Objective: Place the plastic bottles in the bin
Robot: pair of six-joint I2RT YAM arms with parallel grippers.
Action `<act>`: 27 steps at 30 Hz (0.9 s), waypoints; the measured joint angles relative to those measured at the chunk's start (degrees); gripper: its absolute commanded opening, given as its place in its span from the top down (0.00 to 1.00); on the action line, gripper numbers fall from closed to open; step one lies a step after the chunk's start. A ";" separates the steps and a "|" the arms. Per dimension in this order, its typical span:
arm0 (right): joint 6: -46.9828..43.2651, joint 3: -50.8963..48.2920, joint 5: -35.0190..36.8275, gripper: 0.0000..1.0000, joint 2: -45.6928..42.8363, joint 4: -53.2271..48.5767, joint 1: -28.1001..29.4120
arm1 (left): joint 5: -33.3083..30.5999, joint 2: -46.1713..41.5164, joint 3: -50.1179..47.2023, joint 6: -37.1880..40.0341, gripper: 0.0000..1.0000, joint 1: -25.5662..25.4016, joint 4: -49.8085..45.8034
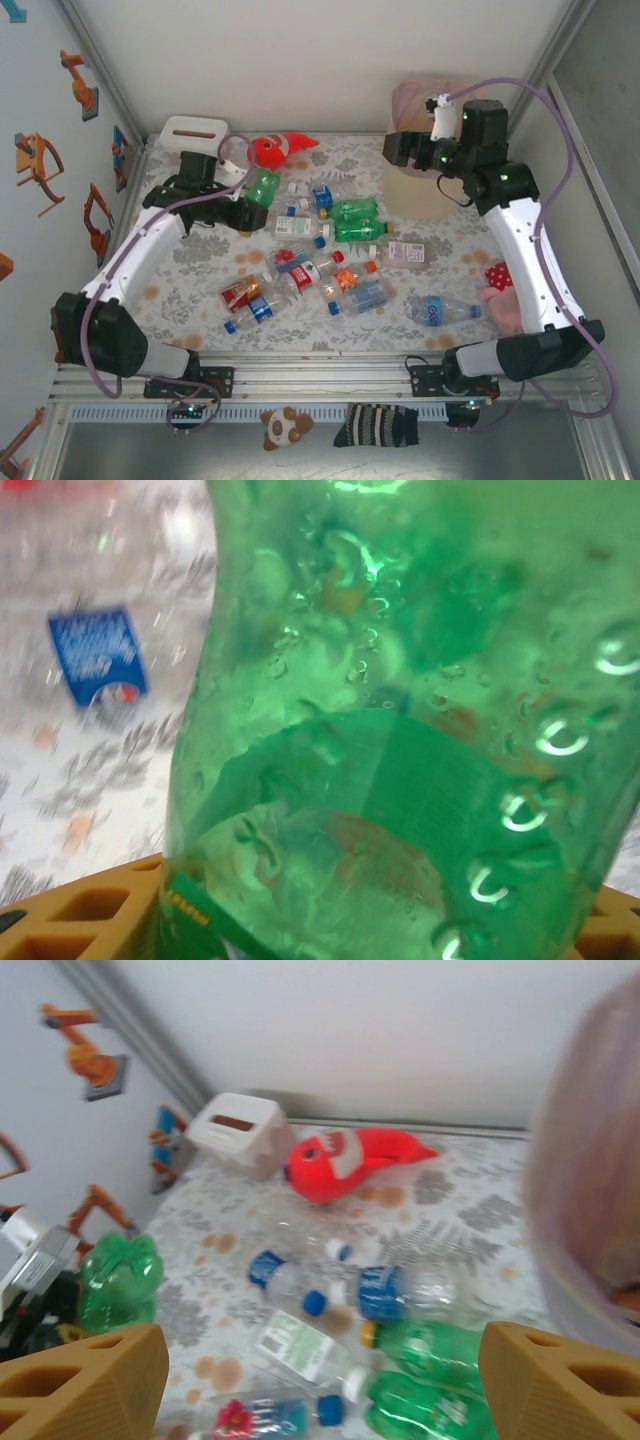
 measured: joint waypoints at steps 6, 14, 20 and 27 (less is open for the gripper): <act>1.40 -3.17 -6.27 0.19 -0.48 9.22 5.27 | 9.97 -5.88 -1.73 -6.64 0.49 -1.55 14.19; 2.80 -5.44 -16.22 0.15 -0.66 21.68 11.13 | 19.56 -7.76 -2.12 -12.46 0.49 -5.73 28.50; 1.01 -5.73 -21.75 0.12 -0.92 27.04 16.28 | 25.20 -8.09 -2.12 -14.80 0.49 -8.81 34.93; -1.18 -3.50 -21.92 0.12 -0.74 27.43 20.26 | 29.18 -8.92 -2.12 -16.22 0.48 -10.82 39.78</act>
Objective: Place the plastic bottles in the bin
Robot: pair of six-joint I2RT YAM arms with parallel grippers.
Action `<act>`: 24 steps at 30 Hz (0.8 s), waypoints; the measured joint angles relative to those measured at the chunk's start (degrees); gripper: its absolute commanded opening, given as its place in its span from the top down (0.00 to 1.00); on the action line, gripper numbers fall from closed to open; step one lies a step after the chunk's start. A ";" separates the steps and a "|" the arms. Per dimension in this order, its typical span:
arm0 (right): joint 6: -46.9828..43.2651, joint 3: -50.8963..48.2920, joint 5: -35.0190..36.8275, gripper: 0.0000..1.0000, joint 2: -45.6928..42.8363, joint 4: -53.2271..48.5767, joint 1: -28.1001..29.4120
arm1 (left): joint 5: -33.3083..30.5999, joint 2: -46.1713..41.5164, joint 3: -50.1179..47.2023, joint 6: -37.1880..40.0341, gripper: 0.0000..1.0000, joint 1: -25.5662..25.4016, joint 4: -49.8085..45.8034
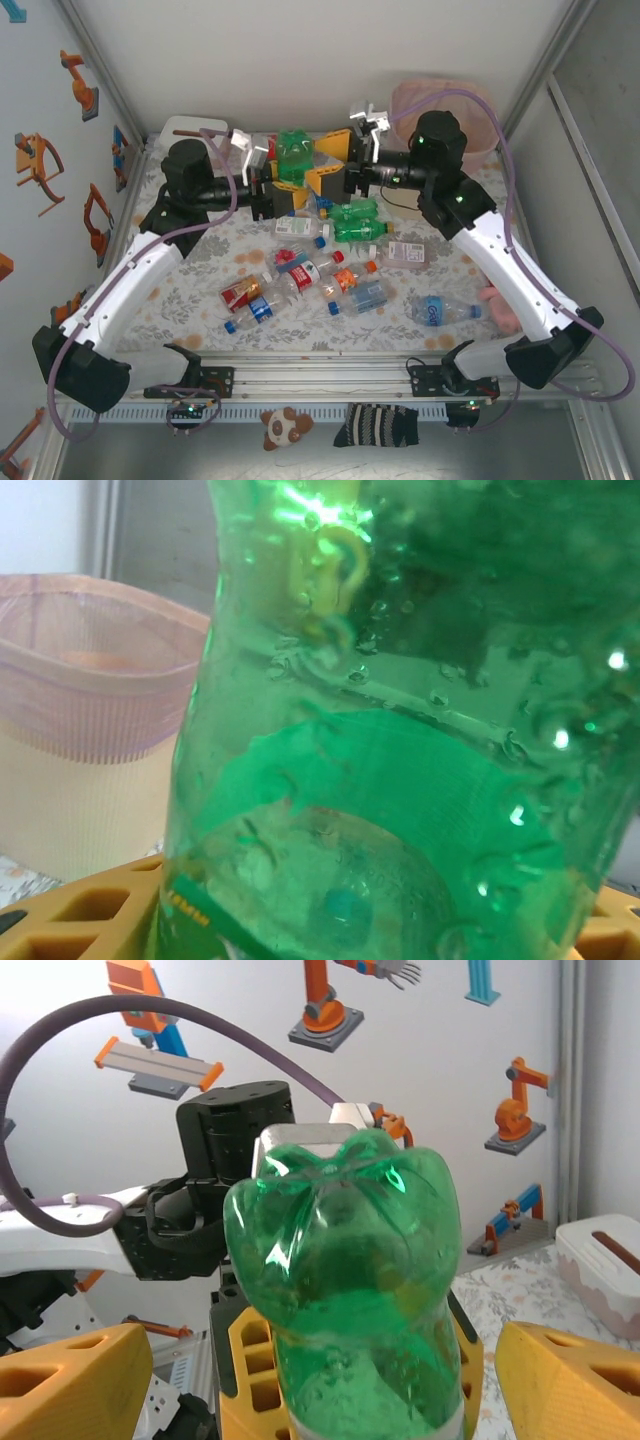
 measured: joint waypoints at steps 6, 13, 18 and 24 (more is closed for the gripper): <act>-2.16 3.39 1.16 0.16 1.51 -1.38 2.29 | 1.05 0.02 0.39 0.11 0.48 -1.38 0.04; -3.26 5.57 3.67 0.22 3.56 -3.54 3.15 | 1.22 0.17 1.09 0.83 0.48 -2.62 -1.14; -4.31 5.77 4.85 0.29 3.72 -4.83 3.26 | 1.09 0.68 1.18 0.96 0.48 -2.64 -1.84; -5.11 5.77 5.86 0.34 3.69 -5.38 3.41 | 0.96 1.14 1.42 1.07 0.42 -2.62 -2.64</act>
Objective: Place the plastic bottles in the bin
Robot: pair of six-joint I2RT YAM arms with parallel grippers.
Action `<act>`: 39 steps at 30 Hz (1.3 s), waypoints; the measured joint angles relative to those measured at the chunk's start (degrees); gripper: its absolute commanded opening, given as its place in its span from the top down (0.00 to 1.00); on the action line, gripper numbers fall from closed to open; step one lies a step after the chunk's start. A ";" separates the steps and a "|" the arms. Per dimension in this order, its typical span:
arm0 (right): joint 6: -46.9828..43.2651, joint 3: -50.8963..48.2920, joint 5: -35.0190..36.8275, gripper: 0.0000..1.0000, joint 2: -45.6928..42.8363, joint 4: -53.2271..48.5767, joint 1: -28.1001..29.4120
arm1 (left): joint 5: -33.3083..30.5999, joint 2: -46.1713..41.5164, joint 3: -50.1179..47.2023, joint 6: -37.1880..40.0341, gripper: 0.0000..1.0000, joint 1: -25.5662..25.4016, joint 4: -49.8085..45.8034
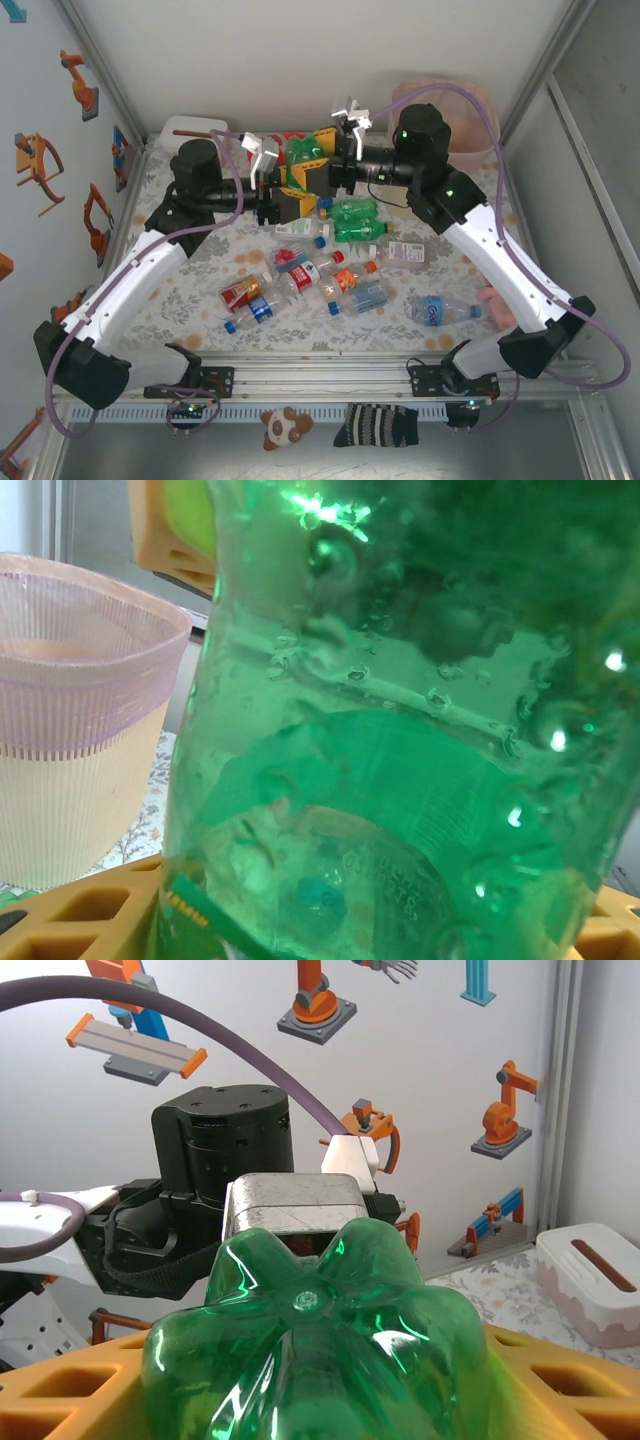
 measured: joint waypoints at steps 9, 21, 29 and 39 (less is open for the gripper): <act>-0.07 0.13 4.63 0.38 -0.92 -1.77 0.09 | -1.33 -0.04 0.44 1.11 0.23 -0.04 -1.36; 0.35 6.71 14.12 0.40 -0.11 -8.11 -9.16 | -13.70 -4.68 0.44 6.19 0.19 2.10 -11.50; 0.96 16.26 21.14 0.40 5.77 -14.21 -21.35 | -22.82 -5.05 0.13 8.94 0.20 3.17 -19.67; -2.67 30.21 30.16 0.41 19.65 -22.84 -31.50 | -26.12 -5.05 -1.75 9.79 0.21 3.45 -22.53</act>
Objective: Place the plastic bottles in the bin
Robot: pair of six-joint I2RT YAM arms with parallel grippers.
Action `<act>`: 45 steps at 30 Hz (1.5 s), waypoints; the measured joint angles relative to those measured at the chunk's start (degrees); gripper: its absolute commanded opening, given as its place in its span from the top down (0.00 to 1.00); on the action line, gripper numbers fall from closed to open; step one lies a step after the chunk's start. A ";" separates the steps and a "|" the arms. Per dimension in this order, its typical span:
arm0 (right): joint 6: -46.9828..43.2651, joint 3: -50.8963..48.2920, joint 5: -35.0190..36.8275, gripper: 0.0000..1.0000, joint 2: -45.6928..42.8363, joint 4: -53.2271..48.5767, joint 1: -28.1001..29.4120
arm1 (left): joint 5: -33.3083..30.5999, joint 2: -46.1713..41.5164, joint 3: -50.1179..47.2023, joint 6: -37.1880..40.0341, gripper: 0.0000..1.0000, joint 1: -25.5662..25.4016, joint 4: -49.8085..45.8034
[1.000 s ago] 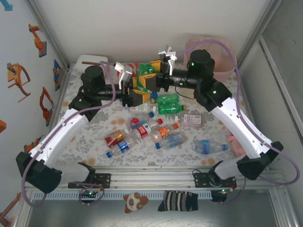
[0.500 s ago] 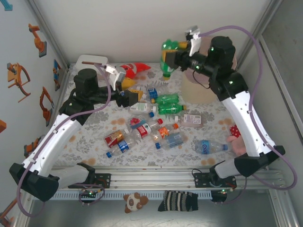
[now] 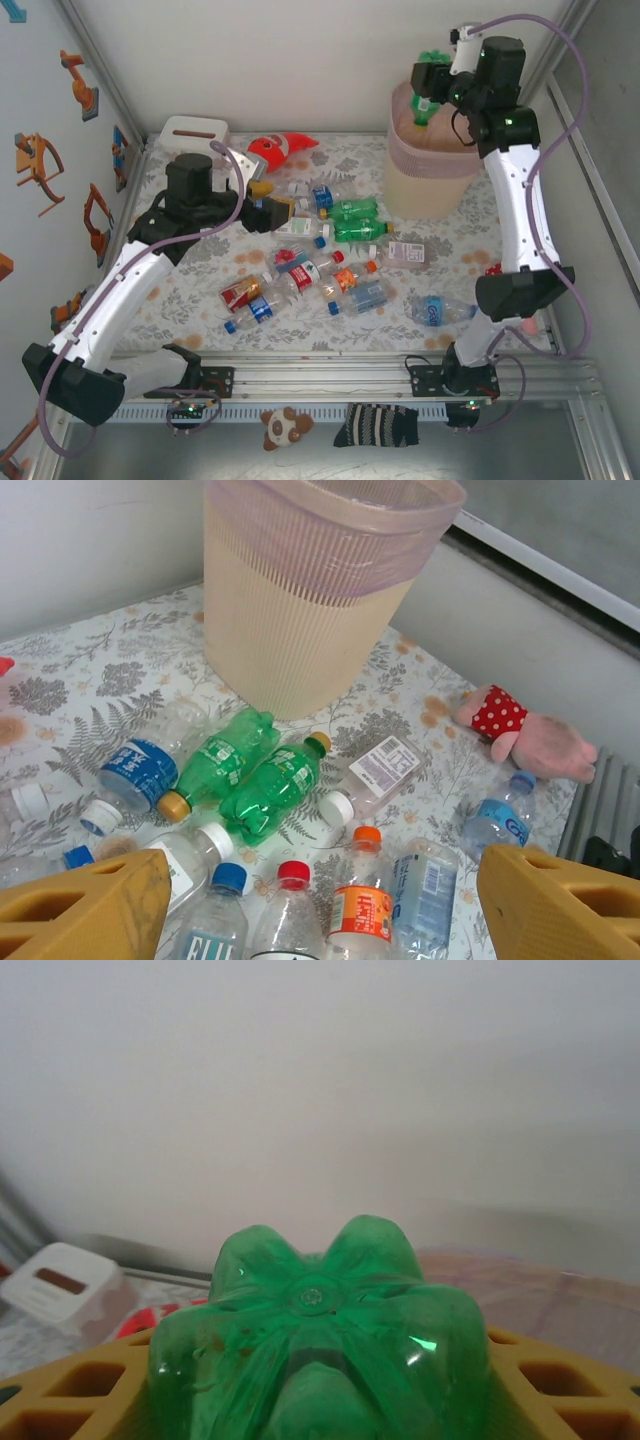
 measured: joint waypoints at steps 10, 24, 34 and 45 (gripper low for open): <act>-3.69 6.93 6.95 0.41 11.43 -8.31 -5.75 | -2.36 0.35 0.00 0.79 0.22 1.14 -2.58; -4.85 7.06 10.84 0.42 22.56 -15.21 -6.14 | -4.92 3.52 0.00 2.49 0.24 1.79 -8.09; -4.59 5.99 12.07 0.37 28.68 -16.79 -6.29 | -7.48 6.38 0.02 4.39 0.25 1.84 -13.60; -3.37 3.87 12.70 0.19 30.14 -17.05 -6.36 | -11.32 10.16 0.68 6.82 0.26 1.84 -19.63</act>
